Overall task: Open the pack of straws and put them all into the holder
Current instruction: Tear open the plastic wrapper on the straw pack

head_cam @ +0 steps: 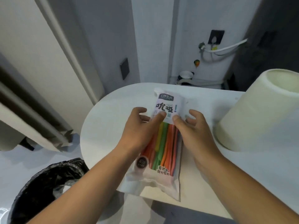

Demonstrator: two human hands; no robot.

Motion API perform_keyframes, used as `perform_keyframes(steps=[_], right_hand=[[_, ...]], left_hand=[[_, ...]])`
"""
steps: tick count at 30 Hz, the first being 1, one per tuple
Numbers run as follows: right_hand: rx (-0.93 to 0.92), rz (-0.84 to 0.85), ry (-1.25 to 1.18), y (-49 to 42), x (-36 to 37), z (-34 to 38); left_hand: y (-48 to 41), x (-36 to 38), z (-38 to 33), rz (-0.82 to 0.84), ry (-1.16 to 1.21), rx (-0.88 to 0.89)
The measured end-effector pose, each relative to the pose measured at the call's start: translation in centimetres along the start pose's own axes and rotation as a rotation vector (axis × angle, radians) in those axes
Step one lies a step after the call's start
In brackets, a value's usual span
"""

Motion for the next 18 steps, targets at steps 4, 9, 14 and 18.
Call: perform_keyframes(steps=[4,9,14,18], right_hand=[[-0.011,0.040,-0.062,1.3,-0.4,1.1],[-0.096,0.058,-0.164,4.3,-1.5,4.4],[-0.134,0.035,-0.168,8.1,-3.0,5.8],[-0.178,-0.004,-0.140,11.3,-5.0,7.0]], left_hand=[[1.0,0.1,-1.3,0.019,0.059,0.041],[4.4,0.1,-3.9,0.070,0.104,0.110],[8.5,0.1,-5.4,0.091,0.138,0.150],[11.7,0.5,-6.7,0.194,0.132,0.232]])
Point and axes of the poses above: each hand's wrist, its own y-axis away from the middle knuckle, its own x-axis out of the palm, z = x × y, the point moved 6 cm from there along -y, towards the middle knuckle, and after that the axes turned 8 degrees about y, right-handed, at the moved point
